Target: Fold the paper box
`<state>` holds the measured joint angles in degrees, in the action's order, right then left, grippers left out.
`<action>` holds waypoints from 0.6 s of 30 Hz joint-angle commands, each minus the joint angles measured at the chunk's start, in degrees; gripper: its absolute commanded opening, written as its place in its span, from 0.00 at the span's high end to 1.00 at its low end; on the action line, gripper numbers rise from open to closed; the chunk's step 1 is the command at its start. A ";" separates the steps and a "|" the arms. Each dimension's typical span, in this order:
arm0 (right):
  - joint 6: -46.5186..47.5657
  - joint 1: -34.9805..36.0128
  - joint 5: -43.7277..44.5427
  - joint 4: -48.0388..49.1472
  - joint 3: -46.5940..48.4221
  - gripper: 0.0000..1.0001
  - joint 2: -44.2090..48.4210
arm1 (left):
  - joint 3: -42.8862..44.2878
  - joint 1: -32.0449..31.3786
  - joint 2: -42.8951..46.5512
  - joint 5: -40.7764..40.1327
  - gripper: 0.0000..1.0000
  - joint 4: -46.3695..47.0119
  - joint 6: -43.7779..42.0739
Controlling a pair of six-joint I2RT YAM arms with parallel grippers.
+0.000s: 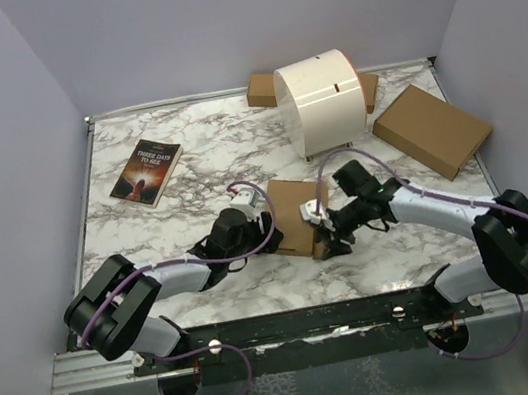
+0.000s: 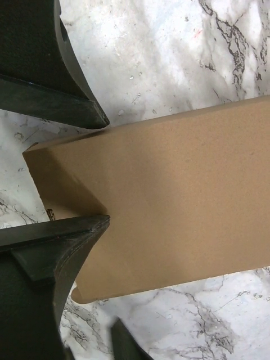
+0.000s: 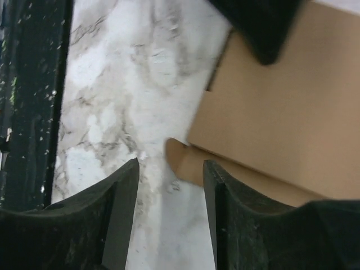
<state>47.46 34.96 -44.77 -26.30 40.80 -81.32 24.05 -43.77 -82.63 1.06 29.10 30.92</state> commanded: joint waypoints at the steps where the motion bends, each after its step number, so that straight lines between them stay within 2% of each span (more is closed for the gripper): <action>1: -0.34 -10.56 -7.13 -1.58 2.81 0.49 5.35 | 1.56 0.59 0.85 1.83 0.34 -3.54 -3.71; 4: -9.82 -17.74 -7.65 5.52 1.89 0.47 7.55 | 2.39 0.85 2.92 -0.20 0.32 -5.22 -4.20; 7: -13.78 -19.66 -1.61 14.46 0.89 0.50 8.90 | 2.69 0.97 7.75 -4.37 0.31 -8.34 -3.52; 10: -11.89 -19.67 4.91 23.78 0.51 0.85 7.52 | 2.18 1.03 14.39 -8.70 0.36 -13.43 -1.97; 11: -8.88 -19.62 6.22 24.39 1.27 0.94 6.21 | 1.71 1.00 16.49 -9.44 0.42 -15.26 -1.33; 12: -5.63 -19.60 7.21 24.08 2.39 0.98 4.39 | 1.06 1.01 18.76 -9.72 0.50 -16.93 -0.47; 14: -0.50 -19.50 7.75 21.26 5.26 0.99 0.03 | -0.60 1.05 22.48 -8.83 0.78 -19.77 1.57; 15: 1.79 -19.49 8.02 20.19 6.50 0.99 -2.03 | -1.69 1.05 24.04 -7.63 0.88 -20.88 2.88; 16: 2.75 -19.41 8.87 20.60 7.28 0.99 -3.93 | -2.90 0.98 25.20 -6.18 0.93 -21.25 4.17; 18: 4.70 -19.28 10.19 22.04 8.57 0.99 -6.62 | -5.49 0.79 26.70 -2.25 0.97 -20.98 7.07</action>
<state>44.27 15.33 -39.81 -7.33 46.02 -82.50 23.33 -42.87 -58.74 -5.28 13.61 32.10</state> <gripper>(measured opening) 0.012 0.070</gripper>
